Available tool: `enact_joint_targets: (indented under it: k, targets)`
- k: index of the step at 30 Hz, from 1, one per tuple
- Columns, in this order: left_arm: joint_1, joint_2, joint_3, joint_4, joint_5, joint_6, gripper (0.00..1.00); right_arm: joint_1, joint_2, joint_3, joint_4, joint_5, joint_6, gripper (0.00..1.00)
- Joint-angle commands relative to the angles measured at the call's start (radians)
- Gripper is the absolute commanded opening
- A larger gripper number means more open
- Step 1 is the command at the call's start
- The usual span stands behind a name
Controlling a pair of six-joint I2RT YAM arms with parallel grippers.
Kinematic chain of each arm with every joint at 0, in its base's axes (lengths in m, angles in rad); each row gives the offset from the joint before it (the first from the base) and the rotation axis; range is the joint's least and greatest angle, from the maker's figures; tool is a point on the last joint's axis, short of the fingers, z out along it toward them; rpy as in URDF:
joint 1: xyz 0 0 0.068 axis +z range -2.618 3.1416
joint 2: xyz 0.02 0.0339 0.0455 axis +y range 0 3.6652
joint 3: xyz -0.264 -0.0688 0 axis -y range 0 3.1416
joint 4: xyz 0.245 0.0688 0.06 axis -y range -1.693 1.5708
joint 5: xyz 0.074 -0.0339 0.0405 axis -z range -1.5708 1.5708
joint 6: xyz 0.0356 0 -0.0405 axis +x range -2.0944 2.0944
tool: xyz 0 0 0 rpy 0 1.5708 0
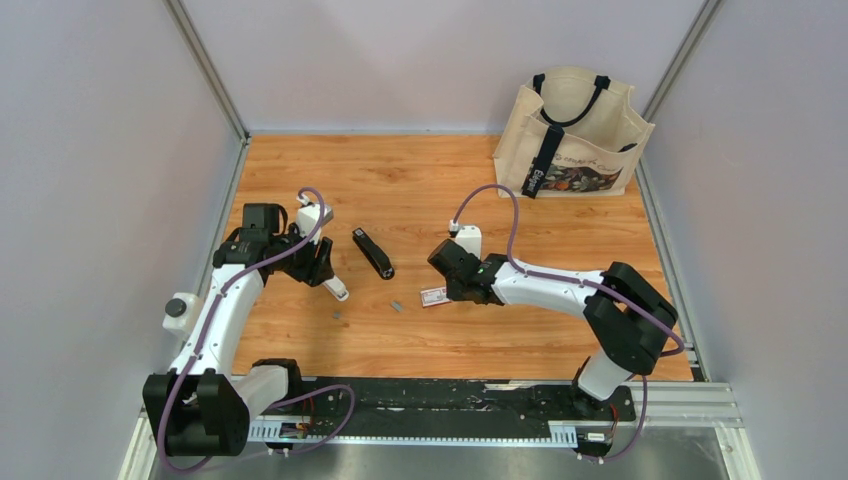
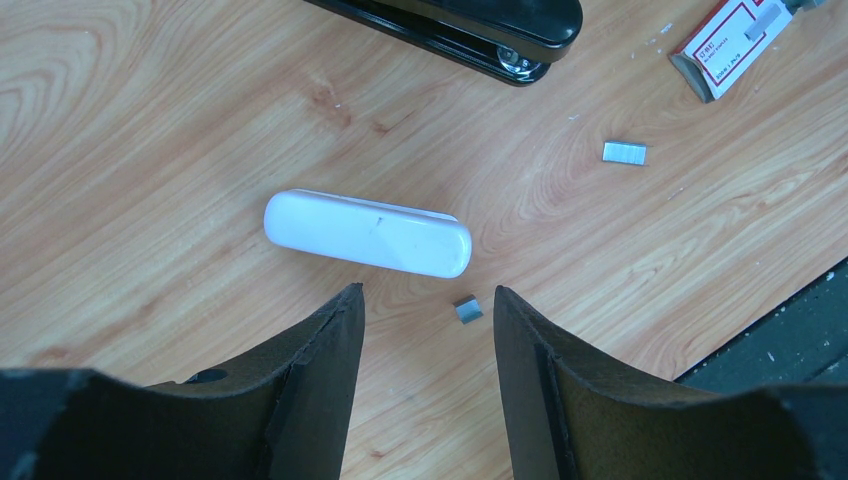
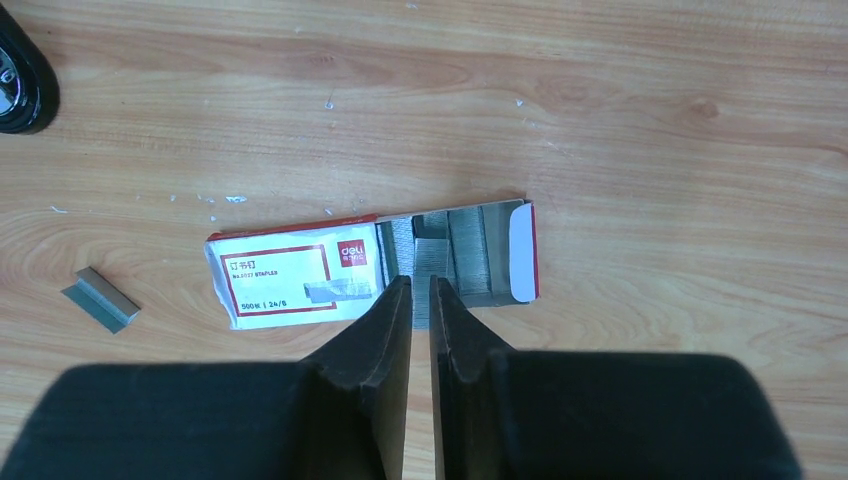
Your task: Unload the staples from the stapler
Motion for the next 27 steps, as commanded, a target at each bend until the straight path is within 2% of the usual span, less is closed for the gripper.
enact_joint_targets:
  k: [1,3,4,5,8,13,27]
  targets:
    - [-0.004,-0.014,-0.003,0.02,0.014,0.019,0.59,0.004,-0.021,0.003,0.028,0.01,-0.02,0.15]
    - [-0.002,-0.016,-0.005,0.02,0.015,0.017,0.59,0.004,-0.01,0.012,0.02,0.012,-0.018,0.16]
    - [-0.004,-0.016,-0.003,0.02,0.015,0.017,0.59,0.004,-0.006,0.015,0.016,0.018,-0.017,0.2]
    - [-0.004,-0.017,-0.005,0.02,0.015,0.017,0.59,0.004,-0.001,0.018,0.01,0.019,-0.015,0.3]
    - [-0.002,-0.017,-0.003,0.019,0.014,0.017,0.59,0.004,0.016,0.034,-0.004,0.023,-0.013,0.32]
    - [-0.004,-0.019,-0.005,0.02,0.014,0.019,0.59,0.004,0.02,0.04,-0.009,0.018,-0.017,0.32]
    - [-0.004,-0.016,0.004,0.016,0.014,0.022,0.59,0.0,0.056,0.066,-0.019,0.0,-0.027,0.21]
